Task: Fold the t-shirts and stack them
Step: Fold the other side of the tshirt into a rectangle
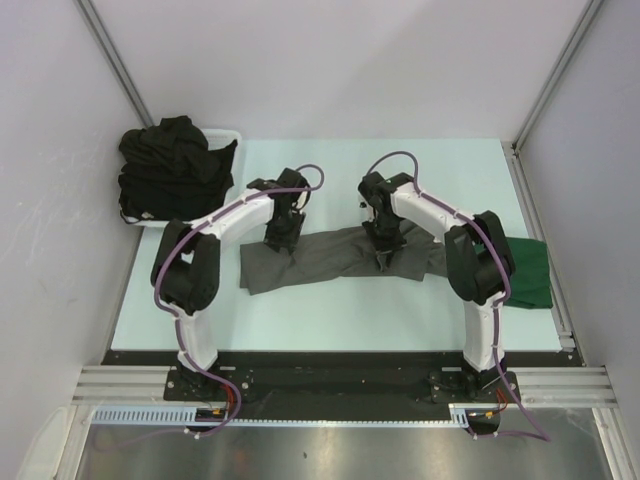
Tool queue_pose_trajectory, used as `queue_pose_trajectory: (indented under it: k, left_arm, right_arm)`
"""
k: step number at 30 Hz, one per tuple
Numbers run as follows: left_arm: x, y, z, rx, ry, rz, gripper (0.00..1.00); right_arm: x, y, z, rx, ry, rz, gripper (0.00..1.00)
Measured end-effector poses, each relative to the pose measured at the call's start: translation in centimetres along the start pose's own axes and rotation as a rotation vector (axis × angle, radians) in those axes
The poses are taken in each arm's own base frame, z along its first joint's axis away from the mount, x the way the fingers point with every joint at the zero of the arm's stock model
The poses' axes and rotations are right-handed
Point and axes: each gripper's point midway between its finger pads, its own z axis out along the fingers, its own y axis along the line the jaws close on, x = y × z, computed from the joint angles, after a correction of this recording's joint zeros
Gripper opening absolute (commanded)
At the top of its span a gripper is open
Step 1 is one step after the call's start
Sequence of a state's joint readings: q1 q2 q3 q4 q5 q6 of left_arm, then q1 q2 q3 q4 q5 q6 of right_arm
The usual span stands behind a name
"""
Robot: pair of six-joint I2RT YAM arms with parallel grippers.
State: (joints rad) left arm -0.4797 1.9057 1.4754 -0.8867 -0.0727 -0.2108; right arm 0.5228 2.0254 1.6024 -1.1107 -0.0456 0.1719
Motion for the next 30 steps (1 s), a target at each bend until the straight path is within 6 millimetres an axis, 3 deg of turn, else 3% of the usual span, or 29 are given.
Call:
queue_pose_trajectory:
  k: [4, 9, 15, 22, 30]
  left_arm:
    - [2.1, 0.7, -0.1, -0.025, 0.028, -0.012, 0.43]
    - [5.0, 2.2, -2.1, -0.075, 0.017, -0.047, 0.43]
    - [7.5, 3.8, -3.1, -0.152, 0.021, -0.112, 0.43]
    - [10.6, 4.9, -1.9, -0.227, 0.091, -0.174, 0.42]
    - [12.4, 5.4, -0.5, -0.265, 0.110, -0.223, 0.41]
  right_arm:
    - [-2.1, 0.0, -1.4, 0.016, -0.077, 0.000, 0.28]
    - [-5.3, 0.1, -4.7, 0.029, -0.235, 0.013, 0.28]
    - [-5.8, -0.2, -5.4, 0.032, -0.265, 0.018, 0.28]
    - [-6.0, -0.6, -5.4, 0.033, -0.270, 0.025, 0.28]
    - [-6.3, -1.7, -5.4, 0.030, -0.272, 0.054, 0.28]
